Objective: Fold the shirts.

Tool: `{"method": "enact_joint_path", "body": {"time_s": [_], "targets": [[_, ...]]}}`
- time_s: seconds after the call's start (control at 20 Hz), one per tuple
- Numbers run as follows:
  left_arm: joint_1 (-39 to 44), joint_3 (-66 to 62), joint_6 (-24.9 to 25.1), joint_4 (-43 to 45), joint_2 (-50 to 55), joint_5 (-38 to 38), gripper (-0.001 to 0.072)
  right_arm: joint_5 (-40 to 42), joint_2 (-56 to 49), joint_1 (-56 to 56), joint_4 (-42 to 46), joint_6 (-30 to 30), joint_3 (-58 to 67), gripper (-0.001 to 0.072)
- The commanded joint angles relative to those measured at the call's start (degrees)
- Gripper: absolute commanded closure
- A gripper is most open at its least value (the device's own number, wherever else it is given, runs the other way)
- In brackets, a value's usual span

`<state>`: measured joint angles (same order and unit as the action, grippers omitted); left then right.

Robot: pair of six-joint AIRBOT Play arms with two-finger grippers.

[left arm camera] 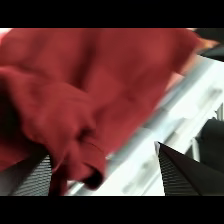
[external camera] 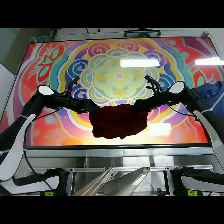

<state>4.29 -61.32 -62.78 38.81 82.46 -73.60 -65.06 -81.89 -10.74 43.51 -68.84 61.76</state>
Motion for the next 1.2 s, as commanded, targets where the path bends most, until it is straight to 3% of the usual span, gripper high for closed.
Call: {"method": "enact_joint_path", "body": {"time_s": [0.0, 0.2, 0.35, 0.55, 0.6, 0.65, 0.75, 0.8, 1.1, 1.15], "targets": [[-5.5, -4.6, 0.7, 0.7, 6.9, -7.6, -0.0011, -3.5, -2.7, 3.3, 0.2, 0.1, 2.1, 0.0272], [-6.8, -4.9, -0.8, 0.7, 7.8, -15.7, -0.0010, -12.0, 1.5, 8.8, 7.8, -0.2, 1.4, 0.0275], [-4.6, 0.9, 1.5, 0.7, 6.6, -8.0, -0.0010, -10.6, 4.2, 10.3, 9.5, -0.2, -3.6, 0.0275], [-0.3, 1.9, 1.5, -1.0, 7.9, 2.9, -0.0007, -1.1, 4.7, 10.2, 9.2, -0.2, -13.4, 0.0275], [1.0, 1.0, 1.5, -2.0, 8.5, 3.6, 0.0048, 2.0, 4.7, 10.2, 9.2, -0.7, -15.1, 0.0275], [2.2, -0.3, 1.5, -2.5, 9.3, 3.7, 0.0203, 4.9, 4.7, 10.2, 9.2, -1.1, -16.2, 0.0275], [4.3, -3.4, 1.4, -2.8, 10.9, 3.2, 0.0674, 9.7, 4.5, 10.2, 7.5, -1.3, -16.7, 0.0275], [5.2, -4.9, 1.4, -2.8, 11.4, 3.1, 0.0705, 11.3, 4.3, 10.2, 5.8, -1.2, -16.7, 0.0275], [7.0, -12.1, 1.2, -2.9, 11.5, 0.2, 0.0704, 13.8, -1.4, 9.9, -3.8, 5.2, -16.7, 0.0288], [7.0, -13.7, 1.1, -2.9, 11.5, -0.9, 0.0704, 14.1, -2.9, 9.9, -6.5, 7.9, -16.6, 0.0442]]}}
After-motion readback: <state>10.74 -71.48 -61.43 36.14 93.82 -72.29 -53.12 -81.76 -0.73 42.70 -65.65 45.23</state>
